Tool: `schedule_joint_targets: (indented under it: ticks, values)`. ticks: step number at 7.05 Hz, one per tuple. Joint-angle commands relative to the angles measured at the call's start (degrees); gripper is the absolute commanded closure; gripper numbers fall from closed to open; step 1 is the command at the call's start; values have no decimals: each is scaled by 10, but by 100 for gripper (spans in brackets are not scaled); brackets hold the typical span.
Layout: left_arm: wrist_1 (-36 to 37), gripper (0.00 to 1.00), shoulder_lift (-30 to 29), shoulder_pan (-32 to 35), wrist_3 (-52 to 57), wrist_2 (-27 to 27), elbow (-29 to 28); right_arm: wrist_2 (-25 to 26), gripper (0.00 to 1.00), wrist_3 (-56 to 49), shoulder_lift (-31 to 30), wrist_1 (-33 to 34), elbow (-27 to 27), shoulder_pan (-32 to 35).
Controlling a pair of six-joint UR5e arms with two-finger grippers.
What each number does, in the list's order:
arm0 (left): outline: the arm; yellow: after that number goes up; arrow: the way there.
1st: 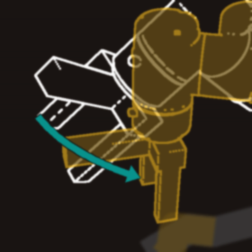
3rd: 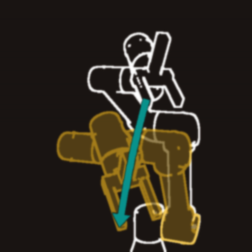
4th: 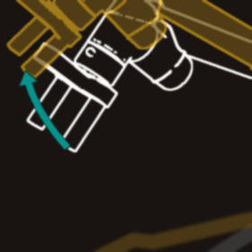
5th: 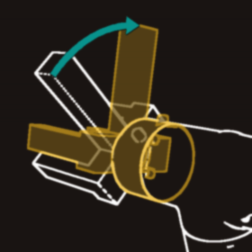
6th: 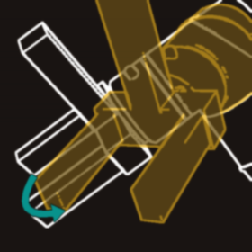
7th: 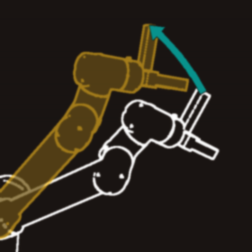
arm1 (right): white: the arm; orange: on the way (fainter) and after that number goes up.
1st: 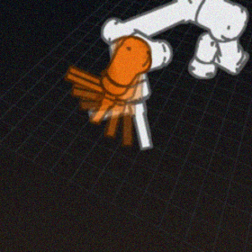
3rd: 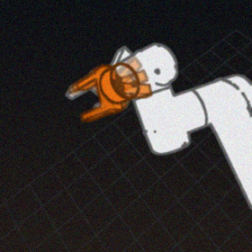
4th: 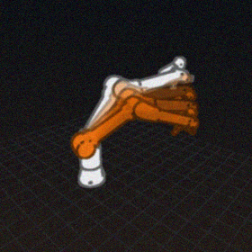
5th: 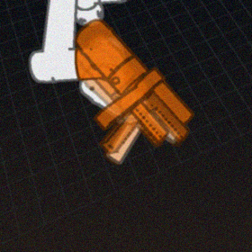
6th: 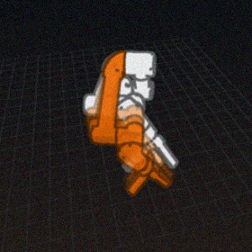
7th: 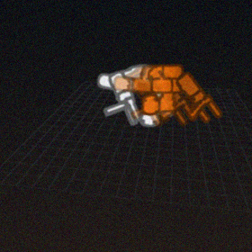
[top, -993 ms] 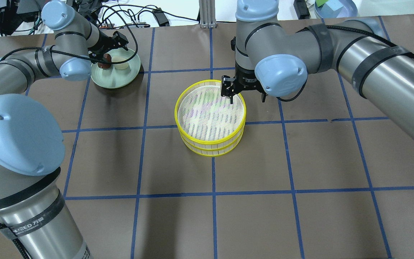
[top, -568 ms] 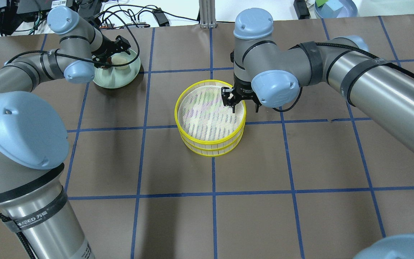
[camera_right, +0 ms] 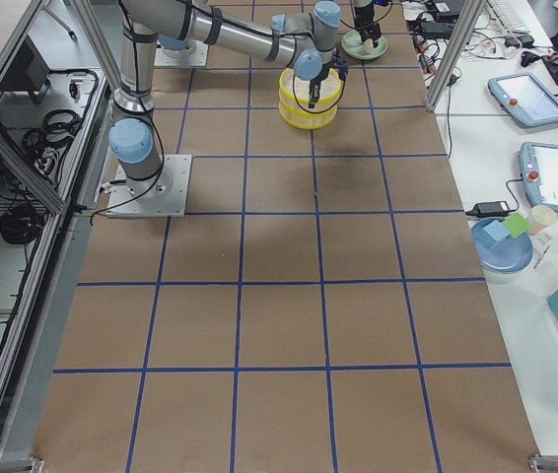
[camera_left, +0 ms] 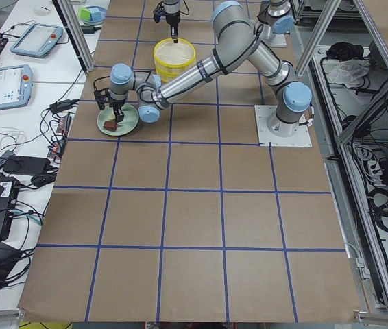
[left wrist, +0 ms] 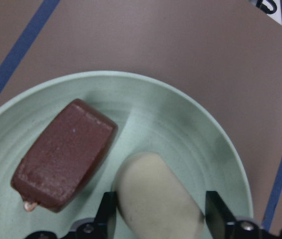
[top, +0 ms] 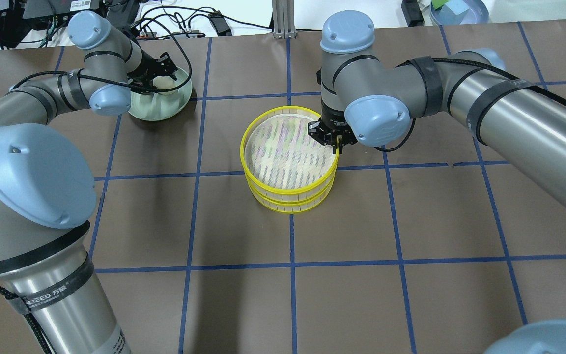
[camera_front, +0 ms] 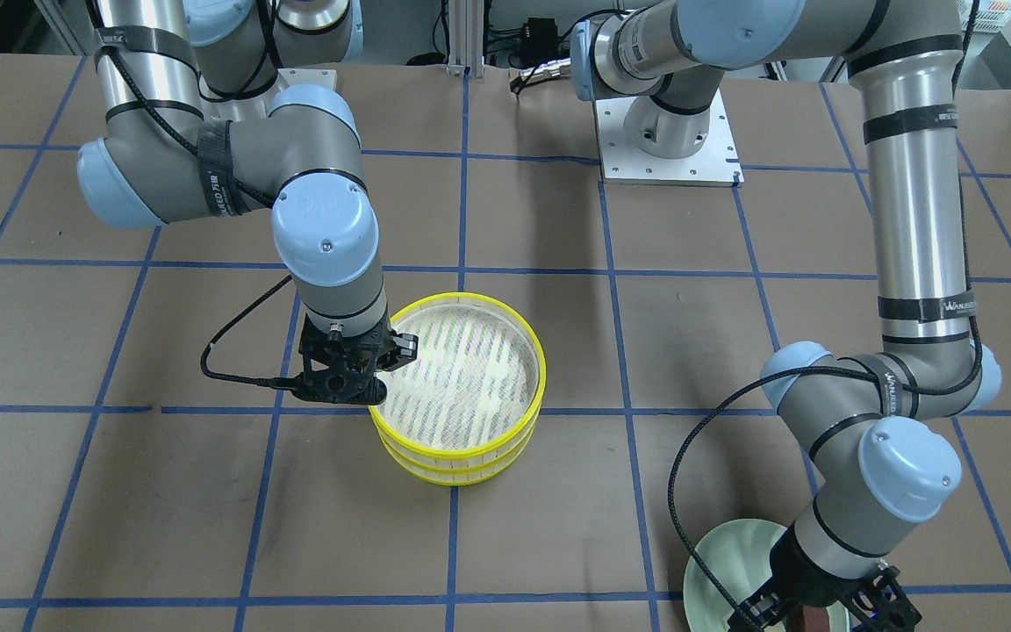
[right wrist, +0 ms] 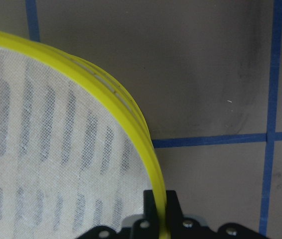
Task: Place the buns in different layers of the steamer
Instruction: 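Grasp the upper steamer tier rim with the right gripper and lift it off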
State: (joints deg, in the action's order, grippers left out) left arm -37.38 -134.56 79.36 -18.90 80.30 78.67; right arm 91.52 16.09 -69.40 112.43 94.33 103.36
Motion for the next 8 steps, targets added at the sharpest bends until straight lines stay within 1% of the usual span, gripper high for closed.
schedule_joint_targets:
  ticks: [1,2,3,4,6,7,8]
  values:
    - [-1,100,2,0,2,3,1,1,100,-5,-63,-54,-5,-11]
    - [-1,100,12,0,26,-12,1,5,100,-12,-94,-96,-11,-27]
    - [-1,100,26,0,52,-44,1,10,100,-34,-135,-138,-15,-52]
    - [-10,100,47,1,46,-45,3,12,100,-89,-168,-173,-17,-94]
    - [-83,100,95,17,18,-45,10,12,100,-188,-218,-250,-30,-178]
    - [-88,100,102,34,-10,-45,12,10,100,-238,-220,-260,-30,-211]
    - [-89,100,112,63,-51,-46,14,11,100,-262,-220,-263,-27,-218]
